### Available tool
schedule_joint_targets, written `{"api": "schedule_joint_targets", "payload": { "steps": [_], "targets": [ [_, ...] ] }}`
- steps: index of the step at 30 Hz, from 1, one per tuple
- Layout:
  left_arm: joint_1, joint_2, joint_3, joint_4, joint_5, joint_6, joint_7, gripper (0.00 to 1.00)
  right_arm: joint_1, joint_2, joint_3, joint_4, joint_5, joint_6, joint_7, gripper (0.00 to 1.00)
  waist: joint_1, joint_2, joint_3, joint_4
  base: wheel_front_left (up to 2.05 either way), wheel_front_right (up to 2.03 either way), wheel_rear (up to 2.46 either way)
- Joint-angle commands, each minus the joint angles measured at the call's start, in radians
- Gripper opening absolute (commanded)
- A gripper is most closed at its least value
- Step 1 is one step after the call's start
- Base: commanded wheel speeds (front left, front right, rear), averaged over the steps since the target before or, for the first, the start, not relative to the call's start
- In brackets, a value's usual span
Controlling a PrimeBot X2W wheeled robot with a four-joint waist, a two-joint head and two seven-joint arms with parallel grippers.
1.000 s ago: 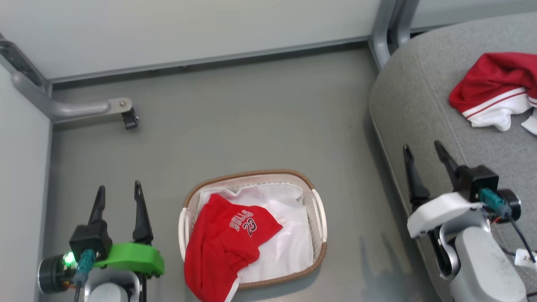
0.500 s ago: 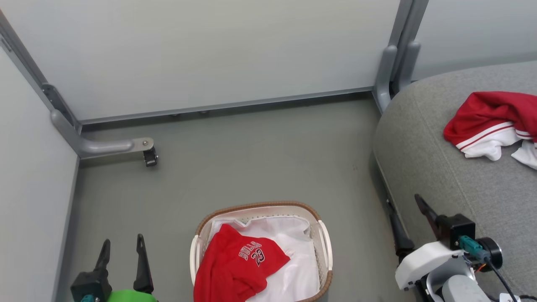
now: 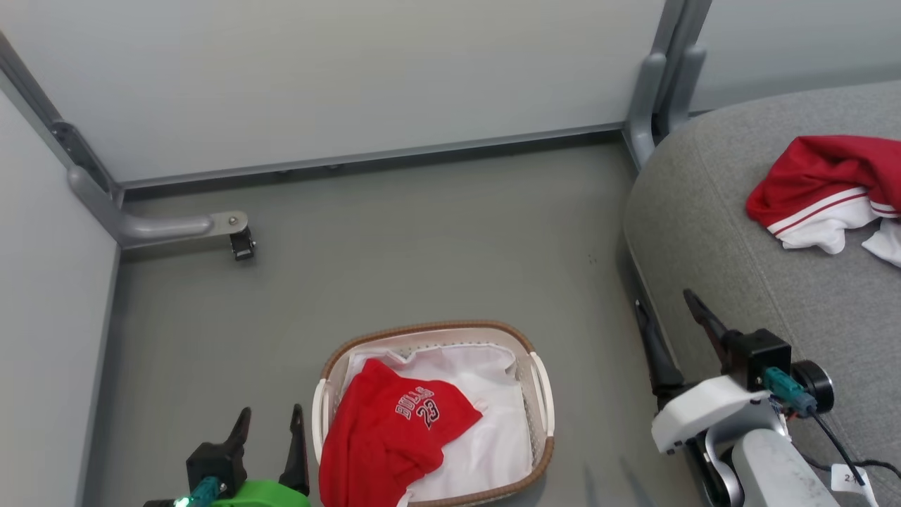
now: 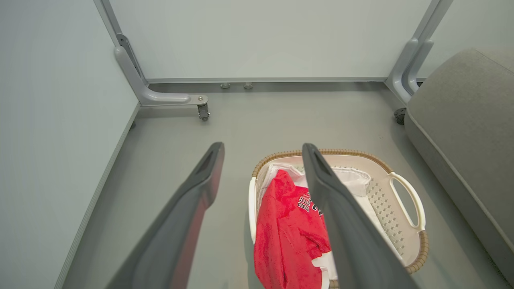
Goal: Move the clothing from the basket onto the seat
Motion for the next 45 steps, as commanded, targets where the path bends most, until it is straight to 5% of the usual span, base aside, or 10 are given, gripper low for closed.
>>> {"api": "schedule_joint_targets", "payload": {
  "steps": [1,26,45],
  "targets": [
    [-0.028,0.003,-0.01,0.024,-0.007,-0.001,0.0,1.0,-0.02,-0.002,0.002,-0.007,-0.005,-0.001,-0.002,1.0,0.0,0.0,0.078,-0.022,0.0,0.0,0.0],
    [-0.633,0.023,-0.193,0.585,0.105,0.06,0.038,1.0,-0.319,0.016,0.077,-0.157,0.021,-0.001,-0.002,1.0,0.0,0.0,0.557,-0.12,0.0,0.0,0.0],
    [-0.871,0.018,-0.383,0.761,0.236,0.014,0.157,1.0,-0.408,0.018,0.133,-0.181,0.085,-0.001,-0.002,1.0,0.0,0.0,0.747,-0.173,0.0,0.0,0.0]
  ]
}}
